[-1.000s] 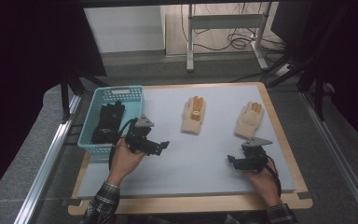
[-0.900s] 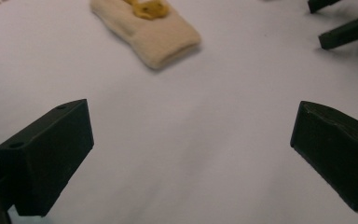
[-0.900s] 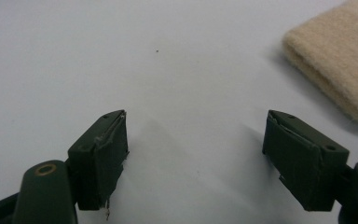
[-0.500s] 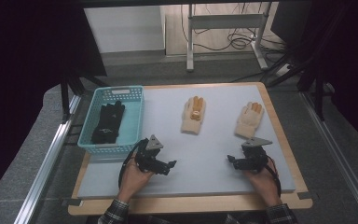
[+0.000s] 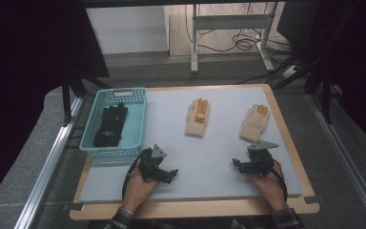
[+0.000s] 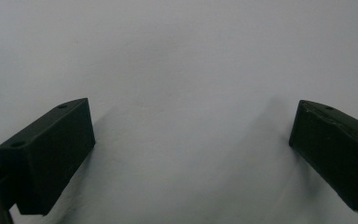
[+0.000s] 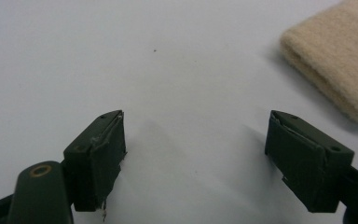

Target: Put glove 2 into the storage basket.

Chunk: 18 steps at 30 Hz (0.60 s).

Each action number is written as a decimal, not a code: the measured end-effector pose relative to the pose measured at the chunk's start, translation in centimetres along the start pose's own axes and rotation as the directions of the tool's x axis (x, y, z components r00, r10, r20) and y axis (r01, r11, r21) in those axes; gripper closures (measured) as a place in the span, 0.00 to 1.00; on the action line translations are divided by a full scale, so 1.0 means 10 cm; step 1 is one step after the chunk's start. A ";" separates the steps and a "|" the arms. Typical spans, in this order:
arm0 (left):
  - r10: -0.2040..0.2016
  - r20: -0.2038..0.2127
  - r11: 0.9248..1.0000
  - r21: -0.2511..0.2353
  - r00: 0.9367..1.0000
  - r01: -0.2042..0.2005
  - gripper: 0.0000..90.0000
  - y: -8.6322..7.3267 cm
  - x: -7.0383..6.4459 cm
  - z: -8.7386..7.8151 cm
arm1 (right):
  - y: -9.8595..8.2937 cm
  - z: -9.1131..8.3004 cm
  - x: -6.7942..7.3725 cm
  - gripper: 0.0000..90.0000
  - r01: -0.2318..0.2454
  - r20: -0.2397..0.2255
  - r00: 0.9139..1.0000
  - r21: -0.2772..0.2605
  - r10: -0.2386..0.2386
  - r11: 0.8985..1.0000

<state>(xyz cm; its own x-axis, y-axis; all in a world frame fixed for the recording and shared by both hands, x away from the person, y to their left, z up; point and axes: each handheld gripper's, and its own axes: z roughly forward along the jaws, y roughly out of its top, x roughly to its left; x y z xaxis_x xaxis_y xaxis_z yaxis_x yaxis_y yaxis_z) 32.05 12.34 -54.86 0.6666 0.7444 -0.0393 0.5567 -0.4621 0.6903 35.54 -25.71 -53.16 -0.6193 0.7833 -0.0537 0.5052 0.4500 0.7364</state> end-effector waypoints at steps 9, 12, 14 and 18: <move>0.000 -0.001 1.000 -0.001 1.000 0.000 0.00 0.00 0.00 0.00 | 0.00 -0.01 -0.01 0.23 -0.011 -0.002 1.000 0.002 0.011 1.000; 0.000 -0.002 1.000 -0.002 1.000 0.000 0.00 0.00 0.00 0.00 | 0.00 -0.03 -0.07 0.25 -0.035 -0.013 0.999 -0.005 0.035 0.999; 0.000 -0.002 1.000 -0.002 1.000 0.000 0.00 0.00 0.00 0.00 | 0.01 -0.05 -0.12 0.25 -0.043 -0.003 0.999 -0.011 0.043 0.999; 0.000 -0.002 1.000 -0.002 1.000 0.000 0.00 0.00 0.00 0.00 | 0.05 -0.12 -0.21 0.25 -0.048 0.012 0.999 -0.029 0.049 0.998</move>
<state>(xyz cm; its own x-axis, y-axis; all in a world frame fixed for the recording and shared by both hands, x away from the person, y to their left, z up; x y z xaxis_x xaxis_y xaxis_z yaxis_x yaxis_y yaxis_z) 32.03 12.36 -54.88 0.6659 0.7451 -0.0381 0.5554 -0.4611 0.6920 36.38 -27.58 -51.88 -0.5869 0.8092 -0.0256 0.5171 0.3990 0.7572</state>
